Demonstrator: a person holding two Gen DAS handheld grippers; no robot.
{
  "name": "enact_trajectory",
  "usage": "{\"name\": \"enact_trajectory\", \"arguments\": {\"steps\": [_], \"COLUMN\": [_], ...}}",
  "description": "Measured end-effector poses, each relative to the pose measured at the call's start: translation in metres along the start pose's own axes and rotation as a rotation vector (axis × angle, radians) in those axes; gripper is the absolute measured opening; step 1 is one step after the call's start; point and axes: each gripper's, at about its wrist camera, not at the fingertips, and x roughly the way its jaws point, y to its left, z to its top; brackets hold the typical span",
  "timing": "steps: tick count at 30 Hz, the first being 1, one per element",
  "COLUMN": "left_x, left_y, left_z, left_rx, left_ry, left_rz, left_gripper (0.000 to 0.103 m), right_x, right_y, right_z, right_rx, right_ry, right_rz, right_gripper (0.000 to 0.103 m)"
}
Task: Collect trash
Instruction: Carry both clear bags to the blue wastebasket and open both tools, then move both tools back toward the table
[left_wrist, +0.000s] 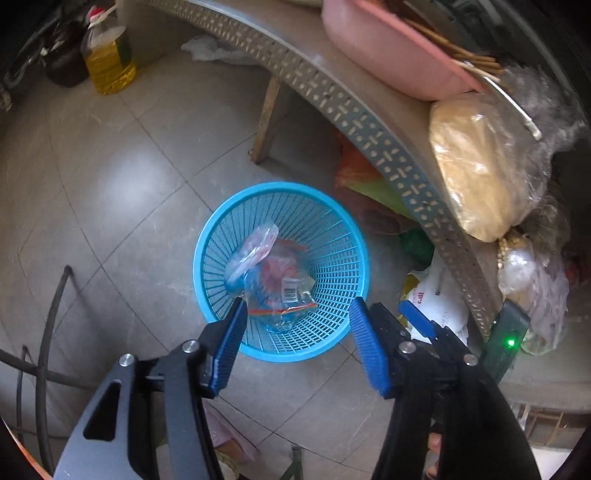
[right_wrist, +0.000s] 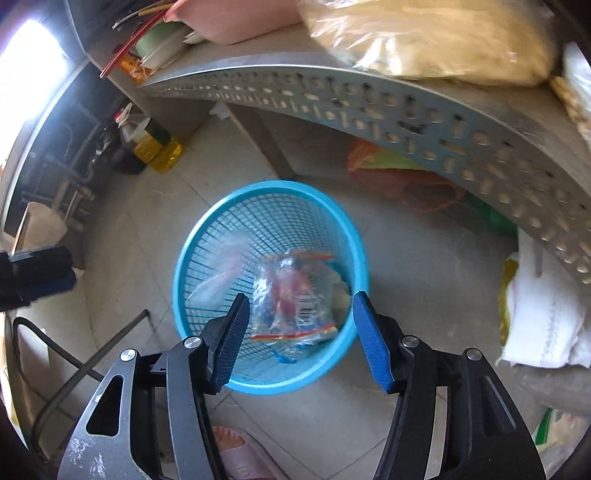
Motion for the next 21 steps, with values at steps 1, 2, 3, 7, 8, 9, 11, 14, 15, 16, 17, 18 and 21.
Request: {"name": "enact_trajectory", "arguments": {"steps": [1, 2, 3, 7, 8, 9, 11, 14, 15, 16, 17, 18, 21], "left_x": [-0.003, -0.006, -0.009, -0.025, -0.031, -0.035, -0.047, -0.065, -0.073, -0.079, -0.088, -0.098, -0.129], "left_y": [0.000, 0.000, 0.000, -0.001, -0.001, 0.000, 0.000, 0.000, 0.001, 0.001, 0.002, 0.002, 0.007], "left_z": [-0.001, -0.001, -0.002, -0.007, -0.010, -0.011, -0.016, -0.026, -0.031, -0.036, -0.041, -0.049, -0.072], "left_rx": [0.001, -0.003, -0.007, -0.005, -0.004, -0.004, -0.003, 0.008, 0.012, 0.016, 0.022, 0.032, 0.055], "left_ry": [-0.006, -0.010, -0.013, -0.033, -0.041, -0.047, -0.059, -0.078, -0.086, -0.093, -0.105, -0.123, -0.164], "left_rz": [-0.005, -0.010, -0.015, -0.023, -0.023, -0.024, -0.032, -0.041, -0.044, -0.048, -0.057, -0.061, -0.042], "left_gripper": [0.056, 0.056, 0.056, 0.056, 0.056, 0.056, 0.056, 0.059, 0.060, 0.060, 0.061, 0.062, 0.062], "right_x": [-0.004, -0.008, -0.013, -0.030, -0.034, -0.040, -0.043, -0.056, -0.062, -0.068, -0.072, -0.080, -0.102], "right_y": [-0.002, -0.004, -0.005, -0.009, -0.010, -0.012, -0.005, 0.007, 0.011, 0.015, 0.020, 0.026, 0.045], "right_z": [-0.002, -0.004, -0.005, -0.010, -0.011, -0.014, -0.013, -0.017, -0.019, -0.021, -0.023, -0.026, -0.034], "right_rx": [0.000, 0.000, 0.000, 0.002, 0.004, 0.003, -0.004, -0.035, -0.049, -0.063, -0.078, -0.103, -0.182], "right_ry": [-0.005, -0.010, -0.019, -0.045, -0.046, -0.048, -0.049, -0.065, -0.072, -0.076, -0.076, -0.077, -0.101], "right_rz": [0.001, 0.003, 0.003, 0.011, 0.016, 0.022, 0.026, 0.039, 0.043, 0.052, 0.066, 0.086, 0.116], "right_gripper": [0.057, 0.057, 0.057, 0.057, 0.057, 0.058, 0.059, 0.064, 0.065, 0.067, 0.069, 0.070, 0.075]}}
